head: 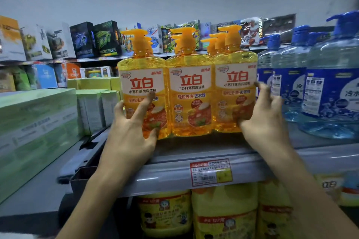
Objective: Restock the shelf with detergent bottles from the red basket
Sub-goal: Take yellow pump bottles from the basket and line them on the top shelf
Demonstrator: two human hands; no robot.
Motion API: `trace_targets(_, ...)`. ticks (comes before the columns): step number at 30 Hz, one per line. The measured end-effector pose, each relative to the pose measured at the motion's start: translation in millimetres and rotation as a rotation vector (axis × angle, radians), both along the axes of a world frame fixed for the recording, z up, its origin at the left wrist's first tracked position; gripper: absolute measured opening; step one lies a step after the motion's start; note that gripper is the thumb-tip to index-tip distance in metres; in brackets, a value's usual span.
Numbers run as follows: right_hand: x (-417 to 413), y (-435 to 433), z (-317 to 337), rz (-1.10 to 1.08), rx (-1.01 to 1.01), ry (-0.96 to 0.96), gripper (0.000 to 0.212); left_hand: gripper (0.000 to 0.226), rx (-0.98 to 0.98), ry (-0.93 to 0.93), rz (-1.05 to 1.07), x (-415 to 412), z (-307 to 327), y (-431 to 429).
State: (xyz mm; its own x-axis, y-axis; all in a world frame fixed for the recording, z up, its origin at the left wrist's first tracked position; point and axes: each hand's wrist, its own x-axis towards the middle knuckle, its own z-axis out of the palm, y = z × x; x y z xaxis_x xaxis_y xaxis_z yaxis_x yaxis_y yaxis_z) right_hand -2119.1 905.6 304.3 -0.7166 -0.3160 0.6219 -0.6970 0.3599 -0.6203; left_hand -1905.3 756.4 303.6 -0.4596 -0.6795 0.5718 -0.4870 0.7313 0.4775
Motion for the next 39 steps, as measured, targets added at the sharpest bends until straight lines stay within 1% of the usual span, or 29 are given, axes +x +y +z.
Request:
trace_targets(1, -3.2, -1.3, -1.4, 0.030, 0.025, -0.053, 0.092, 0.088, 0.002, -0.045, 0.003, -0.3, 0.9, 0.0)
trace_targets(4, -3.6, -5.0, -2.2, 0.038, 0.044, -0.044, 0.094, 0.085, 0.018, -0.068, -0.002, 0.7, 2.2, -3.3)
trace_targets(9, -4.1, -1.8, -3.9, 0.071, 0.025, -0.038, 0.088, 0.084, 0.017, -0.084, 0.010, 1.5, 4.2, 3.1)
trace_targets(12, -1.1, 6.4, 0.7, 0.156, -0.003, -0.063, 0.084, 0.085, 0.064, -0.061, 0.020, 0.0, 9.8, 9.3)
trace_targets(13, -0.6, 14.2, 3.1, 0.188, -0.029, -0.039, 0.079, 0.084, 0.064, -0.042, 0.047, -2.4, 11.9, 12.9)
trace_targets(14, -1.2, 25.8, 5.1, 0.212, -0.070, 0.015, 0.071, 0.081, 0.022, -0.015, 0.098, -7.3, 13.7, 18.0)
trace_targets(16, -6.9, 57.6, 8.0, 0.253, -0.219, 0.168, 0.052, 0.073, -0.157, 0.083, 0.227, -23.7, 15.7, 35.3)
trace_targets(17, -13.1, 76.6, 9.3, 0.265, -0.311, 0.233, 0.044, 0.068, -0.253, 0.163, 0.248, -36.2, 18.0, 49.9)
trace_targets(18, -22.4, 96.3, 10.5, 0.255, -0.392, 0.294, 0.037, 0.063, -0.308, 0.240, 0.218, -52.7, 20.4, 67.8)
trace_targets(19, -34.6, 114.8, 10.7, 0.224, -0.451, 0.352, 0.033, 0.059, -0.319, 0.290, 0.146, -71.5, 22.0, 88.6)
trace_targets(20, -50.2, 132.2, 10.6, 0.174, -0.487, 0.398, 0.032, 0.059, -0.290, 0.317, 0.040, -92.0, 22.6, 109.9)
trace_targets(22, -89.4, 160.6, 9.2, 0.038, -0.516, 0.420, 0.036, 0.067, -0.149, 0.293, -0.194, -136.1, 20.6, 149.1)
trace_targets(25, -152.2, 193.4, 3.0, -0.113, -0.474, 0.317, 0.051, 0.090, -0.013, 0.131, -0.417, -198.8, 16.5, 193.2)
trace_targets(26, -171.1, 201.9, 0.3, -0.116, -0.427, 0.258, 0.060, 0.092, 0.028, 0.094, -0.477, -215.3, 15.8, 204.0)
trace_targets(28, -205.2, 214.8, -4.8, -0.042, -0.287, 0.127, 0.079, 0.086, 0.086, 0.068, -0.569, -241.1, 12.8, 215.6)
trace_targets(30, -230.4, 223.7, -8.7, 0.101, -0.149, 0.017, 0.099, 0.089, 0.092, 0.093, -0.581, -257.2, 5.9, 218.6)
trace_targets(31, -239.1, 226.6, -10.0, 0.166, -0.104, -0.018, 0.106, 0.097, 0.087, 0.093, -0.557, -262.5, 1.1, 219.2)
trace_targets(33, -248.6, 229.8, -11.9, 0.257, -0.075, -0.056, 0.111, 0.117, 0.033, 0.067, -0.452, -267.9, -6.8, 222.9)
trace_targets(35, -253.3, 229.3, -13.9, 0.278, -0.088, -0.048, 0.114, 0.122, -0.023, 0.057, -0.357, -271.0, -11.5, 225.0)
trace_targets(39, -254.2, 225.7, -19.7, 0.203, -0.090, 0.029, 0.119, 0.121, -0.053, 0.066, -0.322, -274.7, -11.2, 224.6)
